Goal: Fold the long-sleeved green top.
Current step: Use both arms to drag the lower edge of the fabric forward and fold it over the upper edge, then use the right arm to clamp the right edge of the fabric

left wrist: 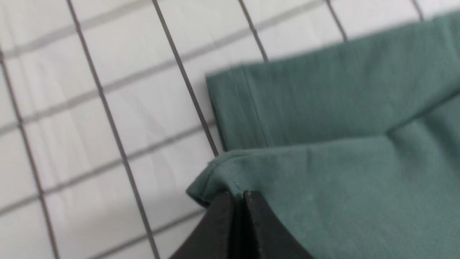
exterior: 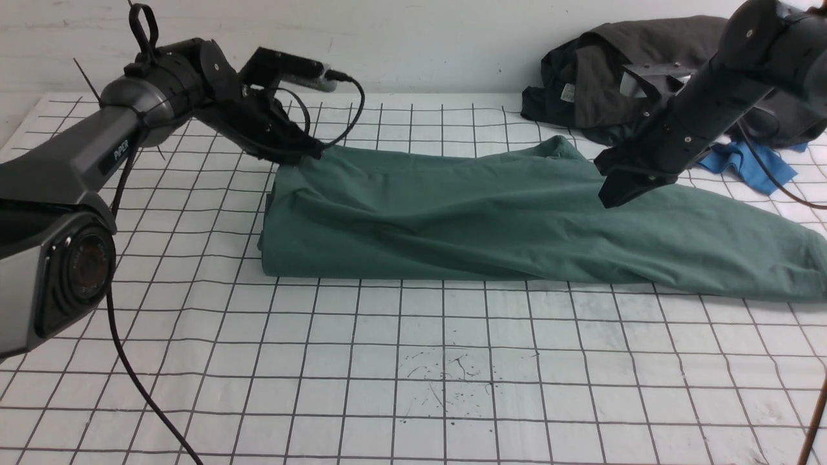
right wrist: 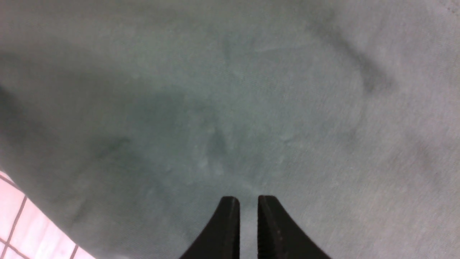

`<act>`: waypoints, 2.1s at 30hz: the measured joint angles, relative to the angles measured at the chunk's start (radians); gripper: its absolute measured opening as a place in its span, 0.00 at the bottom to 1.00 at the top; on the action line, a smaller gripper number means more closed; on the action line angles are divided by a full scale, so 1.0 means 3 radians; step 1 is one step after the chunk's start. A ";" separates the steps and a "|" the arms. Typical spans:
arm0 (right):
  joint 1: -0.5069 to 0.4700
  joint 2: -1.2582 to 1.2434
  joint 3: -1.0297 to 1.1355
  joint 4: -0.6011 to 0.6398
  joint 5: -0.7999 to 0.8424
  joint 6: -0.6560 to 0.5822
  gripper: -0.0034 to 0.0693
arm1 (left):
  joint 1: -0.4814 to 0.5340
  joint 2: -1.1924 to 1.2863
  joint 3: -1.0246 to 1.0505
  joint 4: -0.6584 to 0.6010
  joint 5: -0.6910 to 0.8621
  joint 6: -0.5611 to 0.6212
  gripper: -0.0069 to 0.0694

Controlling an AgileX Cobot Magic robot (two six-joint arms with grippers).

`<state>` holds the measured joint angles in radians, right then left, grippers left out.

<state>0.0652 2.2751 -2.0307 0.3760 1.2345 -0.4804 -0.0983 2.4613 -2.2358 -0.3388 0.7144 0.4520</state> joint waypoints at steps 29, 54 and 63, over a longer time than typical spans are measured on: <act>-0.0803 -0.0353 0.0915 -0.0951 -0.0187 0.0686 0.14 | -0.0271 -0.0084 0.0071 0.0086 0.1712 -0.0397 0.23; -0.1681 -0.0246 0.1256 -0.0169 -0.0791 0.0231 0.84 | 0.0001 -0.2616 0.1830 0.0379 0.1748 -0.0231 0.08; -0.1562 -0.0226 0.1237 -0.0124 -0.0763 0.0132 0.26 | 0.0001 -0.3268 0.2188 0.0497 0.1765 -0.0279 0.08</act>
<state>-0.4036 2.2071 -1.6595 0.3389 1.0055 -0.4408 -0.0982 1.4808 -1.5795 -0.1896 1.2440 0.3682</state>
